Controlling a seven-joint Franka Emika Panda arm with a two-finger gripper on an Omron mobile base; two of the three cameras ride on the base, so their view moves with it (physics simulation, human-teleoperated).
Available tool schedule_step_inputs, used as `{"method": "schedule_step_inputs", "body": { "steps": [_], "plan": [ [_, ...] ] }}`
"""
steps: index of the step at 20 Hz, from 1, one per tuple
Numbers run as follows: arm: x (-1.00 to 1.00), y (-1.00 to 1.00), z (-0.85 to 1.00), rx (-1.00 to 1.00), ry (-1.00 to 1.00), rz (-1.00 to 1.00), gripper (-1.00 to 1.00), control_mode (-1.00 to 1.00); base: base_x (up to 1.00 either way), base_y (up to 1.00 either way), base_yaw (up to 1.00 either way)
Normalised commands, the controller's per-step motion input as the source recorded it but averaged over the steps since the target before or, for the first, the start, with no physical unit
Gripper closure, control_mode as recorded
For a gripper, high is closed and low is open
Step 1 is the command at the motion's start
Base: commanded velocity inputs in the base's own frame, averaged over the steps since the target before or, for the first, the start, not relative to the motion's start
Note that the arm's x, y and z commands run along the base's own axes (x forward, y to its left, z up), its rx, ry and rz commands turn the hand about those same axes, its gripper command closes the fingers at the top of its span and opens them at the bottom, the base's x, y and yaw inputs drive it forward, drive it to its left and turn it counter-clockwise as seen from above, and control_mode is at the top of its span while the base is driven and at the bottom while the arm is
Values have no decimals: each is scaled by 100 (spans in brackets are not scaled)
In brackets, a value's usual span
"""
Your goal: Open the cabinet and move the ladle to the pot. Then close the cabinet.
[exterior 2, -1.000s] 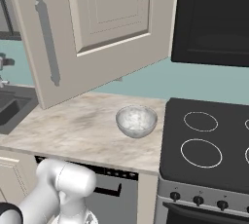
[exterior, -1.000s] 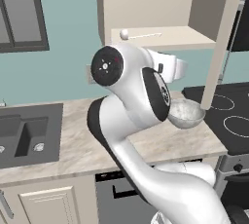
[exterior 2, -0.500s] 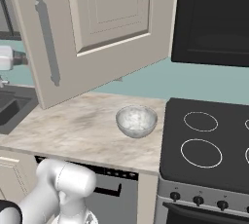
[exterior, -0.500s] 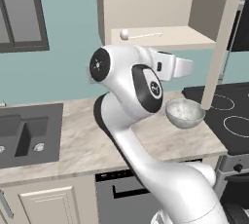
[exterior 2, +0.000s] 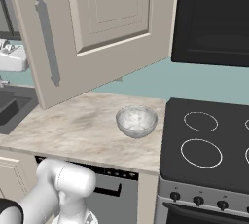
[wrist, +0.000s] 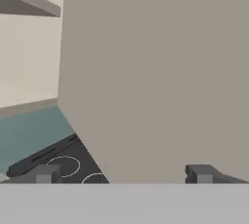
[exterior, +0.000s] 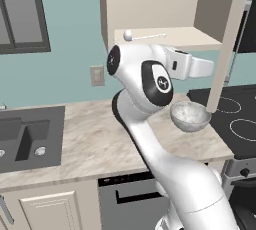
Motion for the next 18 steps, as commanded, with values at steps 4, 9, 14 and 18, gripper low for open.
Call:
{"method": "schedule_step_inputs", "body": {
  "steps": [4,9,14,18],
  "plan": [
    [0,-58,0,-3,-1,-21,-100,-100,0,0,0],
    [-7,-61,1,-3,-2,-20,-100,-100,0,0,0],
    [-52,-75,6,-4,-6,-23,-100,-100,0,0,0],
    [-72,-90,6,-5,-7,-23,-100,-100,0,0,0]
  ]
}}
